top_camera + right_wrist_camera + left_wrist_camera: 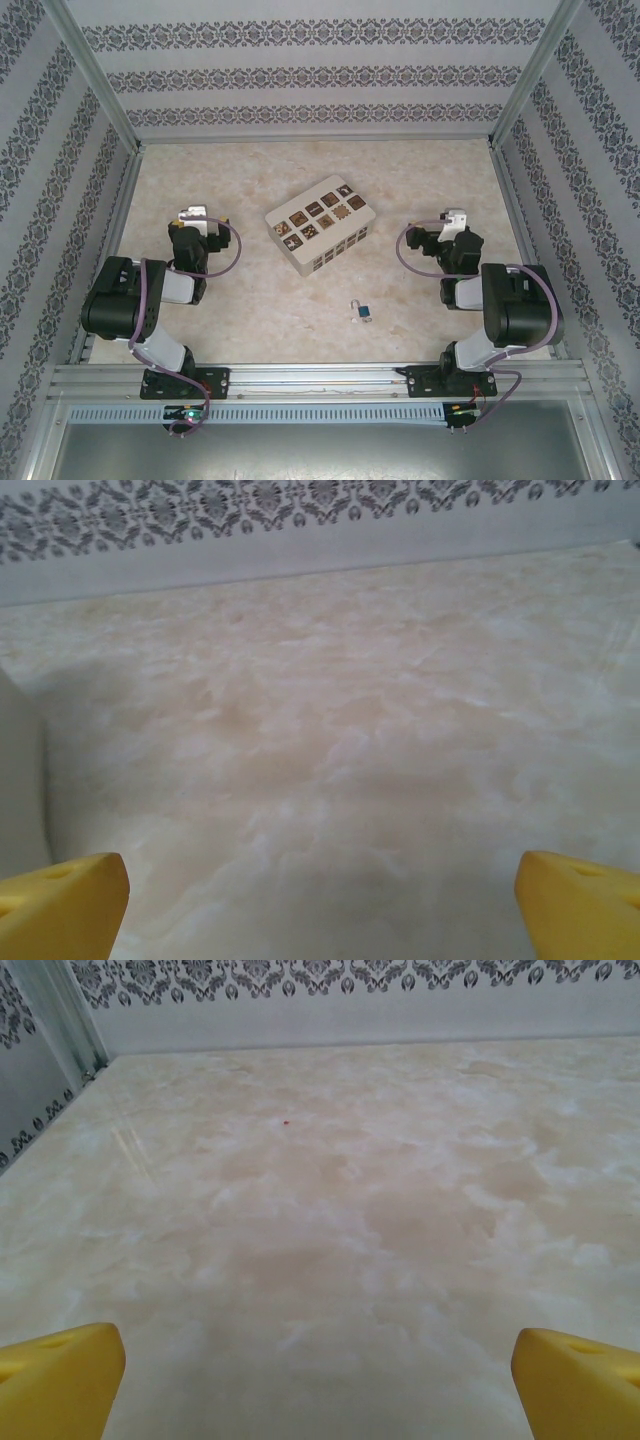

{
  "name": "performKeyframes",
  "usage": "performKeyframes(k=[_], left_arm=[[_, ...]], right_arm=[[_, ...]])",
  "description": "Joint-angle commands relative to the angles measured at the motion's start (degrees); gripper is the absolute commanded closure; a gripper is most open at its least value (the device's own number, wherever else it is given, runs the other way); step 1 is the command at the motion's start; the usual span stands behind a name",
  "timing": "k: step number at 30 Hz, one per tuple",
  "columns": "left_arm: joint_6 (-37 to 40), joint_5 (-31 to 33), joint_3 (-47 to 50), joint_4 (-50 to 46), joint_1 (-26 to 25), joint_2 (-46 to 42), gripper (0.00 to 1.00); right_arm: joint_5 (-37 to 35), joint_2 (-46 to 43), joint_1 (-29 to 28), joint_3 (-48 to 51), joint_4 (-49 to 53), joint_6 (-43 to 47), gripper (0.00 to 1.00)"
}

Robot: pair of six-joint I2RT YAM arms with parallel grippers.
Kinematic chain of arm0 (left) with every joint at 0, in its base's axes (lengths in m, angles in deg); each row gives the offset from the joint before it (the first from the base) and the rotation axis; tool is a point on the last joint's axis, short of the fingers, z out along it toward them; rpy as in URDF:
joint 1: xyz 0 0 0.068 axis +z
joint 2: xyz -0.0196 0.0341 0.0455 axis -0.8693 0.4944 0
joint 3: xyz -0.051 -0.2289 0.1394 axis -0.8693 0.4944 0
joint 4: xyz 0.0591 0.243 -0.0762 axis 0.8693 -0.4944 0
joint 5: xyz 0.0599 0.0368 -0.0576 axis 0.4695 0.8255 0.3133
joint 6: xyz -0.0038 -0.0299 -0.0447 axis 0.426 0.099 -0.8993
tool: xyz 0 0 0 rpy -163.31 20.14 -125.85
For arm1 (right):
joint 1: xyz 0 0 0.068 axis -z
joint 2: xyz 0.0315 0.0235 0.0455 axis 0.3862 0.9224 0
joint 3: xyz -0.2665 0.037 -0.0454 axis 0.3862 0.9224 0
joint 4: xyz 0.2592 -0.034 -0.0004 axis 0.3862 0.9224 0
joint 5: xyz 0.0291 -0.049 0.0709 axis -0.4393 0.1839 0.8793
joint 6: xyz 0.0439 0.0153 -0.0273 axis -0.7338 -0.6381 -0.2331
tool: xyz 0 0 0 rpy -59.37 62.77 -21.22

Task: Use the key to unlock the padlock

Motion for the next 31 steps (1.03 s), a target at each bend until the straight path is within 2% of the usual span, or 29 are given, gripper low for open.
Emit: performKeyframes(k=[1, 3, 31], left_arm=[[-1.2, -0.8, -0.3, -1.7, 0.6, -0.8, 0.01], [-1.2, -0.8, -0.3, -1.7, 0.6, -0.7, 0.01], [-1.2, -0.2, -0.2, -1.4, 0.5, -0.8, 0.01]], right_arm=[[-7.3, -0.7, -2.5, -4.0, 4.8, 2.2, 0.02], [-9.0, -0.7, -3.4, -4.3, 5.3, 2.7, 0.02], [-9.7, -1.0, -4.2, -4.5, 5.8, 3.6, 0.02]])
